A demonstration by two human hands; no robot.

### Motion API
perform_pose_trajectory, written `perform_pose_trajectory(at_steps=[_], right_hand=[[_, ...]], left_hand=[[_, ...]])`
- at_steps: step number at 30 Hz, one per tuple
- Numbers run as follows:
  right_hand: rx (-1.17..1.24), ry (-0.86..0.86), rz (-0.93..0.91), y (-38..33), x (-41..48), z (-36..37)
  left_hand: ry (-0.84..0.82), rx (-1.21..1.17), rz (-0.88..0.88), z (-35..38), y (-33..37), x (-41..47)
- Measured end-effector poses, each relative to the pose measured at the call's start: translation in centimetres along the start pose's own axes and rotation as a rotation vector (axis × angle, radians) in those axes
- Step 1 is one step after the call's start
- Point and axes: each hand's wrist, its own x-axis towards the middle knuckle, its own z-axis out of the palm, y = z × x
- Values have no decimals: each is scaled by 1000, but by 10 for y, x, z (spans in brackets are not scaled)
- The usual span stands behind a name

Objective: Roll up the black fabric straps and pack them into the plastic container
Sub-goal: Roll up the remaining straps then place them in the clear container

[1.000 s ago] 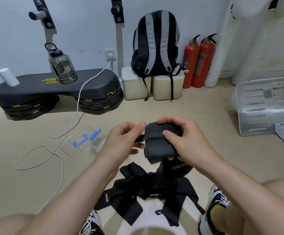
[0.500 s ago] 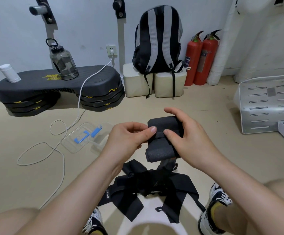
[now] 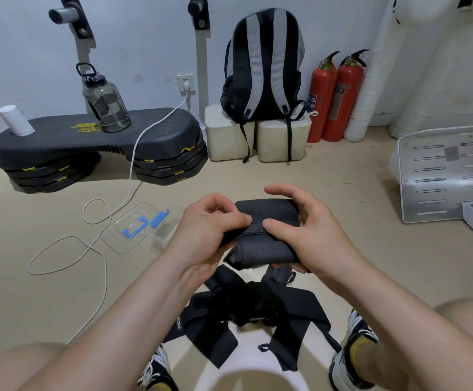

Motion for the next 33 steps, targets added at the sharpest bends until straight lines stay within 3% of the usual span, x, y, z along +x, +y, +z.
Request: perform_pose_trajectory(at_steps=[4,9,13,17,20,23,25,28,33], right_hand=[[48,-17,8,-9,-3,-1],[-282,-51,-133,-5,-3,-1],[-411,-66,-175,1,-3,-1],[-273,-59,-65,-4,-3,-3],[-98,43,-3,-8,-3,-5],[-23,152,-7,-10,0,-7],[-47,208,-27,-7,1,-8],[-20,257,-23,-2,2,-8],[21,313,-19,-5,0,-5]], left_hand=[[-38,51,20,-5,4,-1],[-13,301,6,-6,4,-1],[2,237,7,-6,1,2],[-69,299,59,-9,4,1],[-155,488,124,-13,8,1],[3,787,407,-22,16,0],[-76,746,439,-25,24,-8],[-357,643,208,-16,16,-21],[-262,342,226,1,-2,-18]])
